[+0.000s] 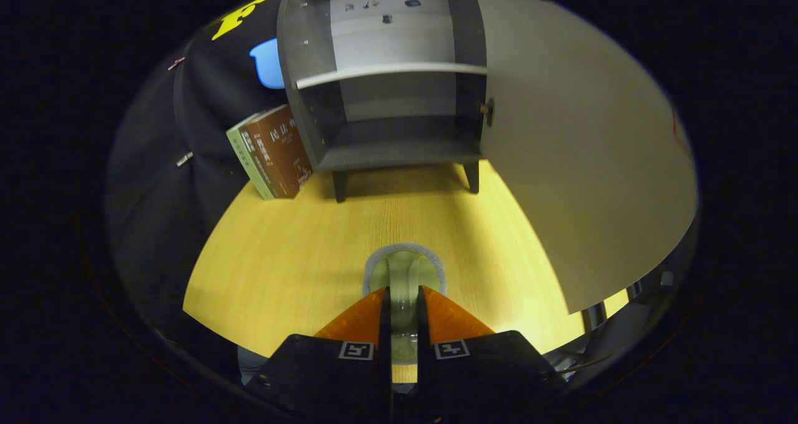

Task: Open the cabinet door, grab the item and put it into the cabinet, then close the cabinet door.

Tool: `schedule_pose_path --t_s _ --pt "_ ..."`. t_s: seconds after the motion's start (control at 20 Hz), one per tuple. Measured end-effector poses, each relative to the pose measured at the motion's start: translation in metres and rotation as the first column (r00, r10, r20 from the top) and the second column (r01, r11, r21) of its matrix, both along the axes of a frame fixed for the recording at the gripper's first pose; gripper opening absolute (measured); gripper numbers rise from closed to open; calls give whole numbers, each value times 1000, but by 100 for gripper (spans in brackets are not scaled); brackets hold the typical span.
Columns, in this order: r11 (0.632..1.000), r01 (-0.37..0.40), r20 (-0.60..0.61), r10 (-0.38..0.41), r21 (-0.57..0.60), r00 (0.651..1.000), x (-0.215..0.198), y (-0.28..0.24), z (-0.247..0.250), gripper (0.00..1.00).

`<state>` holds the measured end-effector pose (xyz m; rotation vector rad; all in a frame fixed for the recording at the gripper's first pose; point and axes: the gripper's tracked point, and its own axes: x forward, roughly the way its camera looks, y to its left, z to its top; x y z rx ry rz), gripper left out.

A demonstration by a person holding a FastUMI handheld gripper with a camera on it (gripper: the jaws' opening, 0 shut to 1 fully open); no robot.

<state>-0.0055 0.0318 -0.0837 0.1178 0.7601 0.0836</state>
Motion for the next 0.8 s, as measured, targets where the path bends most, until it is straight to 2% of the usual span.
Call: schedule_pose_path --t_s 0.35,0.6,0.8 --pt "999 -35 165 30 27 986 54 -2 140 20" --pt "998 -36 282 20 52 959 118 2 220 20" --pt "999 -22 354 6 42 935 184 2 263 20"
